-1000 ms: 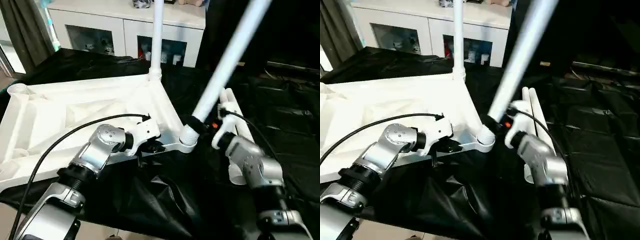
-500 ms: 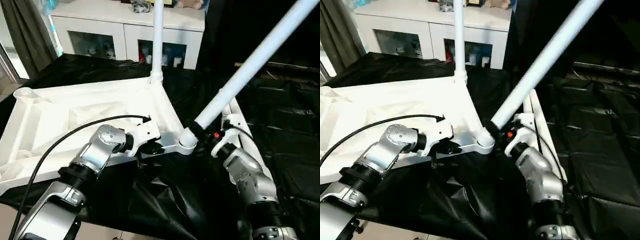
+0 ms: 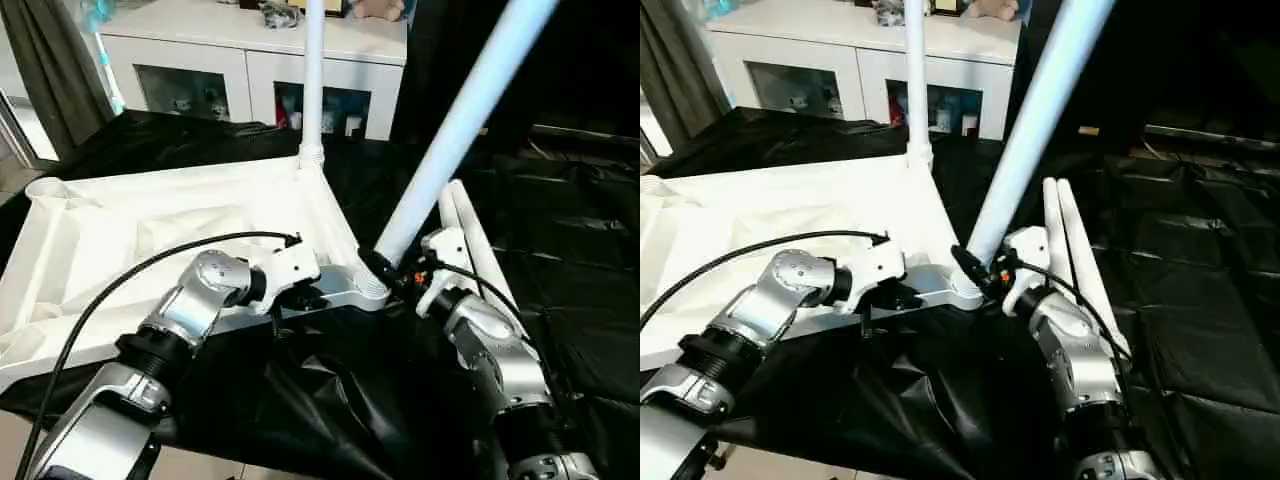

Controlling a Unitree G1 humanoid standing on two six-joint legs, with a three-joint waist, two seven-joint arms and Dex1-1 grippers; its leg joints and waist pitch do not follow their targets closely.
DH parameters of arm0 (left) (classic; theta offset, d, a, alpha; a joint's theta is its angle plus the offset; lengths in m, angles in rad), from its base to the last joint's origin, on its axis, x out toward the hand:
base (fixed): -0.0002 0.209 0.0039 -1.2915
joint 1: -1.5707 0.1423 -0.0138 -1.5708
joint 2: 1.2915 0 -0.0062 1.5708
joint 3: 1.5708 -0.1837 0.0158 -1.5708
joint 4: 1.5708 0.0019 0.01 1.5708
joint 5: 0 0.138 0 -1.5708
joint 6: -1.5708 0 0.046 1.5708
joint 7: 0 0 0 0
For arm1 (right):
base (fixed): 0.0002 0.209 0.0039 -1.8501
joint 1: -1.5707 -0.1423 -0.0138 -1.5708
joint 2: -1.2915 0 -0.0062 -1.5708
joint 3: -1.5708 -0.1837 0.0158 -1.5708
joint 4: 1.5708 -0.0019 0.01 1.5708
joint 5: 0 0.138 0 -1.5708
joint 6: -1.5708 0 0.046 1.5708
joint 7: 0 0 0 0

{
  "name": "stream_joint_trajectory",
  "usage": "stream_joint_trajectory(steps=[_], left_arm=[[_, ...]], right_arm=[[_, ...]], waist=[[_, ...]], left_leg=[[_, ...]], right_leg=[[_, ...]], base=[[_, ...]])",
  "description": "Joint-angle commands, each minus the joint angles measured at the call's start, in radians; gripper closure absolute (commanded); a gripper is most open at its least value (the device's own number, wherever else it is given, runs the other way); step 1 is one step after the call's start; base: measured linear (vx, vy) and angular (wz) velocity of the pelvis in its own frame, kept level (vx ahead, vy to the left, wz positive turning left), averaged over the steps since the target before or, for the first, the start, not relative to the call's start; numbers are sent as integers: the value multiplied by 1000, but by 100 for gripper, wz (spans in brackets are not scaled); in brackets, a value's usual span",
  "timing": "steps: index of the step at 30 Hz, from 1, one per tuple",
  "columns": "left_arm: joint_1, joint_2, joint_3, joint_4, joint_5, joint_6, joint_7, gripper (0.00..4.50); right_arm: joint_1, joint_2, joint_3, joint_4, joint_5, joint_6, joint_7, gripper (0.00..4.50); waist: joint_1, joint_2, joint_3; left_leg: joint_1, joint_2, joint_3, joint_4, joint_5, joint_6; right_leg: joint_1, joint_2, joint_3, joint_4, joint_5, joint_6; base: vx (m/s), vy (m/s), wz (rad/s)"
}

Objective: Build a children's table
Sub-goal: Insert table leg to table base

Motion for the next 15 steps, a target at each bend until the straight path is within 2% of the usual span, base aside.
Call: stream_joint_trajectory(steps=[1, 2, 3, 4, 6, 7, 9, 10, 11, 12, 15], left_arm=[[-1, 26, -15, 8, 31, -7, -5, 450], [1, 27, -16, 5, 28, -13, -10, 450], [1, 28, -16, 4, 27, -16, -13, 450], [4, 29, -17, 0, 22, -22, -23, 450], [6, 30, -18, -4, 19, -23, -29, 450], [12, 36, -23, -15, 14, -33, -52, 450], [14, 38, -25, -18, 13, -35, -59, 450], [16, 48, -32, -25, 11, -48, -84, 450], [16, 48, -32, -25, 11, -48, -84, 450], [16, 52, -34, -27, 11, -53, -92, 450], [17, 64, -44, -34, 11, -69, -119, 450]], right_arm=[[16, -33, 42, 99, -60, 66, 25, 262], [8, -37, 43, 106, -60, 70, 33, 262], [5, -39, 43, 110, -60, 72, 37, 262], [-8, -45, 44, 122, -58, 78, 49, 262], [-20, -49, 45, 133, -56, 83, 58, 262], [-47, -63, 57, 155, -47, 112, 102, 262], [-54, -68, 62, 161, -45, 120, 117, 262], [-71, -91, 95, 183, -64, 124, 184, 262], [-71, -91, 95, 183, -64, 124, 184, 262], [-76, -100, 109, 192, -74, 123, 208, 262], [-84, -119, 132, 202, -79, 130, 266, 262]], waist=[[0, 0, -41], [-2, -2, -40], [-1, 1, -40], [-3, -3, -41], [-3, -2, -41], [-3, -6, -43], [-4, -4, -43], [-4, -9, -44], [-3, -7, -46], [-4, -7, -46], [0, -10, -49]], left_leg=[[-2, -9, 4, -70, -405, 21], [-4, -9, 5, -71, -403, 23], [-2, -9, 5, -70, -406, 22], [0, -8, 6, -70, -410, 22], [-2, -6, 4, -72, -409, 22], [-4, -6, 4, -72, -403, 24], [-6, -3, 4, -75, -393, 25], [-4, -2, 7, -73, -388, 25], [-3, -2, 6, -73, -388, 26], [-7, -1, 7, -75, -380, 28], [-5, 0, 11, -74, -351, 31]], right_leg=[[30, -67, 26, -113, -619, -62], [31, -66, 26, -115, -621, -59], [29, -67, 26, -115, -625, -59], [27, -66, 27, -117, -625, -58], [29, -67, 27, -113, -611, -65], [31, -67, 27, -111, -595, -68], [34, -67, 30, -107, -562, -80], [31, -66, 32, -107, -543, -86], [33, -67, 31, -103, -534, -93], [36, -66, 33, -101, -515, -98], [38, -65, 36, -94, -450, -120]], base=[[0, 0, 0], [0, 0, 0], [0, 0, 0], [0, 0, 0], [0, 0, 0], [0, 0, 0], [0, 0, 0], [0, 0, 0], [0, 0, 0], [0, 0, 0], [0, 0, 0]])
